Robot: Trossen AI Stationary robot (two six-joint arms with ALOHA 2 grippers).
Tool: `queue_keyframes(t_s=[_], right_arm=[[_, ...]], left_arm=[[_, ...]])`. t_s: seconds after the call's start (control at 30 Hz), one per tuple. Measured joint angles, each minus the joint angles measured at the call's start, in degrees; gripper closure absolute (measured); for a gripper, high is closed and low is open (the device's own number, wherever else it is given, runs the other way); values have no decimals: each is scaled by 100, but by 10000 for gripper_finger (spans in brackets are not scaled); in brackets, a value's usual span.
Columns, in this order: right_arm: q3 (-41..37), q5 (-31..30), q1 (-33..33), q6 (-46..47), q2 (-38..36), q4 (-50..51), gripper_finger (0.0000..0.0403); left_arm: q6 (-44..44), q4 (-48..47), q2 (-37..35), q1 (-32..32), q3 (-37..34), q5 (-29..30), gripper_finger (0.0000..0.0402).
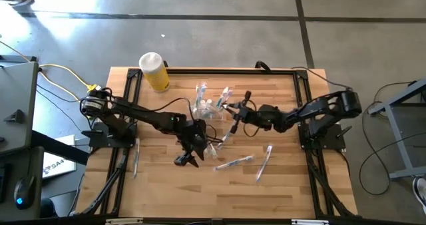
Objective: Pick & Place toothbrushing station
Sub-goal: Put the green toothbrush into the transparent organizer
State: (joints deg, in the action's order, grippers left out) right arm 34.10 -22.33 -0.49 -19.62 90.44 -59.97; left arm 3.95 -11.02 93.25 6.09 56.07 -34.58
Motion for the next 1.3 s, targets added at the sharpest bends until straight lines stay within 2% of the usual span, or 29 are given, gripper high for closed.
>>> queue_keyframes(t_s=[0.1, 0.27, 0.53, 0.63, 0.73, 0.8, 1.0, 1.2, 1.3], right_arm=[[148, -79, -49, 44, 294, 188, 388], [538, -286, -189, 424, 602, 1135, 388], [807, -309, -354, 1011, 625, 1869, 387], [806, -324, -367, 1143, 627, 1928, 373], [773, -311, -320, 1116, 668, 2096, 343], [774, -304, -290, 1062, 644, 2124, 318], [773, -499, -229, 1172, 527, 2266, 231], [784, -1630, 90, 723, 352, 2325, 146], [788, -2135, 318, 295, 315, 2269, 120]], left_arm=[[-125, 110, 107, 73, 3, -25, 208], [-207, 74, 221, 113, -11, -90, 208], [-296, 286, 230, 291, 3, 62, 208], [-327, 252, 230, 350, 4, 374, 208], [-511, -212, 149, 287, 61, 541, 208], [-611, -642, 116, 244, 161, 903, 208], [-1282, -2332, -275, 261, 399, 2554, 208], [-2773, -3729, -1116, 674, 509, 4053, 208], [-4075, -4539, -1494, 1102, 498, 4770, 208]])
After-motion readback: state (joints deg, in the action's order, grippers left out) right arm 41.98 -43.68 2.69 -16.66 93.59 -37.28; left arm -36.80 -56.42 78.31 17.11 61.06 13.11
